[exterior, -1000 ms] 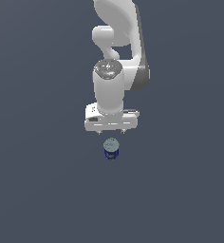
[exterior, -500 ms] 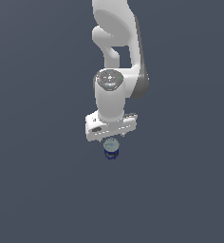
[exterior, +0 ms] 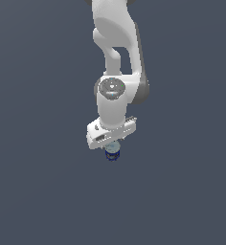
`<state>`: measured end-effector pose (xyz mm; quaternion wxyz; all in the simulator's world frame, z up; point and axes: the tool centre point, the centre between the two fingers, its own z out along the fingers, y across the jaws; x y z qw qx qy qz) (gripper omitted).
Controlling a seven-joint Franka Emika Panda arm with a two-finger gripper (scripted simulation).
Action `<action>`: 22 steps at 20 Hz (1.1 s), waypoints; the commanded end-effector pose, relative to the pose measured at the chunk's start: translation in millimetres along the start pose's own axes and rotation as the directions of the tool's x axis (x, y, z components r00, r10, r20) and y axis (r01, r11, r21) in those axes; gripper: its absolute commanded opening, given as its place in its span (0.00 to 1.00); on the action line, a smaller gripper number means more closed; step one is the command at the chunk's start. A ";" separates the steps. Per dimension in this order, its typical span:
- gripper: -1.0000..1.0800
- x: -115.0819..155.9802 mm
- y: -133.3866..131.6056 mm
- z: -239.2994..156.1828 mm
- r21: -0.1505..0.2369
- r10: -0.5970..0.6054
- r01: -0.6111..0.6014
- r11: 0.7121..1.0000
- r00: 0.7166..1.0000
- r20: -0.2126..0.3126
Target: Pick up the object and move it to a goal position.
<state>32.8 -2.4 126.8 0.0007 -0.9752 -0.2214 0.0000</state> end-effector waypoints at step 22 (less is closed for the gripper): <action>0.96 1.2 0.8 52.7 -0.001 -0.028 0.028 1.000 1.000 0.000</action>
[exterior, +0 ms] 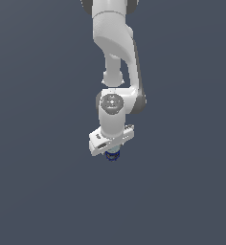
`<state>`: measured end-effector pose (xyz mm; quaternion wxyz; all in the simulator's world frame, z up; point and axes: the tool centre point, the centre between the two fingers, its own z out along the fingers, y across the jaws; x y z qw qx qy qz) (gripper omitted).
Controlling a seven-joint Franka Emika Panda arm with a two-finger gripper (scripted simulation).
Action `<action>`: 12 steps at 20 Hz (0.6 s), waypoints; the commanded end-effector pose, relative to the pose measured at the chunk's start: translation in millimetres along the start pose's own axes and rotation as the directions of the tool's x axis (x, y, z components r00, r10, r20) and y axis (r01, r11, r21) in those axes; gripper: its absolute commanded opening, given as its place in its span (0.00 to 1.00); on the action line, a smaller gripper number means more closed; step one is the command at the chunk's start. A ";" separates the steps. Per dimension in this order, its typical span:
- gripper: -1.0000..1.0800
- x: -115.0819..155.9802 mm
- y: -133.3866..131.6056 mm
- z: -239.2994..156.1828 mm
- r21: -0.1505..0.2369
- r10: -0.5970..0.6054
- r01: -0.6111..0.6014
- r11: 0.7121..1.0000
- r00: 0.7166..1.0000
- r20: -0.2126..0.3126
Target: Pick up the object and move it to a goal position.
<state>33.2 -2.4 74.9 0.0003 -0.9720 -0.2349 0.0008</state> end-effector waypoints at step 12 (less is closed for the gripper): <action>0.00 0.4 0.8 0.6 -0.001 0.000 0.000 1.000 1.000 0.000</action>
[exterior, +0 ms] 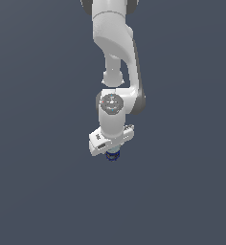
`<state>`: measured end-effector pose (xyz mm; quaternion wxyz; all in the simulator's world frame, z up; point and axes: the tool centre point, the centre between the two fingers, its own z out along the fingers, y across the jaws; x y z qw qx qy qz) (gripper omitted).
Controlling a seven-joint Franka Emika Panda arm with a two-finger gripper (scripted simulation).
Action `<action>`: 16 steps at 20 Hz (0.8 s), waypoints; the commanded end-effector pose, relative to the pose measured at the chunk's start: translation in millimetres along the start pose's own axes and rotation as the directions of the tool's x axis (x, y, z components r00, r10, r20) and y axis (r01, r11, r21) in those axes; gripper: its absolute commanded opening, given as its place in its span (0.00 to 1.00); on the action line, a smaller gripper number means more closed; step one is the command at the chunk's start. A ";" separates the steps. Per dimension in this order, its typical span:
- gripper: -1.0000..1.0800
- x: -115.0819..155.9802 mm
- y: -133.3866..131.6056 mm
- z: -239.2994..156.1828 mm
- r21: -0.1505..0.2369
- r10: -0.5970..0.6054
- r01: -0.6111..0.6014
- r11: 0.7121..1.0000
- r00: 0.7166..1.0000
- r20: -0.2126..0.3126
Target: Pick up the object and move it to a goal position.
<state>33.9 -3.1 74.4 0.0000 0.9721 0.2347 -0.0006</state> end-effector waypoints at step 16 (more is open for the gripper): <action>0.00 -24.6 30.6 -78.8 0.000 -0.001 0.001 1.000 1.000 -0.001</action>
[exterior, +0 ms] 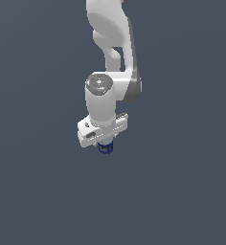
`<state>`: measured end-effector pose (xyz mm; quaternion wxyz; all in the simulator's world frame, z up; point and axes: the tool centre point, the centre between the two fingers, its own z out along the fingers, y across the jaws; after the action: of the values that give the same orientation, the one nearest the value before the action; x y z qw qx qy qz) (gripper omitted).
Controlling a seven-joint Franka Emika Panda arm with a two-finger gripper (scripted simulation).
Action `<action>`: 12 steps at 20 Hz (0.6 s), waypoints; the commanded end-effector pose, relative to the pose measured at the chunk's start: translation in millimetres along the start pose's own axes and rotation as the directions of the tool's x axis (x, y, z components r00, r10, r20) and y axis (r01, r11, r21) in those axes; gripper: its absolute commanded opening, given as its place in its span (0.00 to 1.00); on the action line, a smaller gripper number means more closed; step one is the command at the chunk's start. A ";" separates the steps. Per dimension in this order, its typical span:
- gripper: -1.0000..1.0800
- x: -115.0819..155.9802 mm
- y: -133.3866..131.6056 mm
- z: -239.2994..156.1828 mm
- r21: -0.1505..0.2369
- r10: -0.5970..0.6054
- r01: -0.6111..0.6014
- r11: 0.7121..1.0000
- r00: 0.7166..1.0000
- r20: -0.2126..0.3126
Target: Pick up the object and move it to a goal position.
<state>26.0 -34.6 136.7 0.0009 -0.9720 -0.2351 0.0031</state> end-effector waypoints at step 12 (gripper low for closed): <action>0.00 -43.8 57.4 -149.0 -0.002 -0.001 0.000 1.000 1.000 -0.006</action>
<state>15.6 -97.4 266.2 0.0014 -0.9720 -0.2351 0.0018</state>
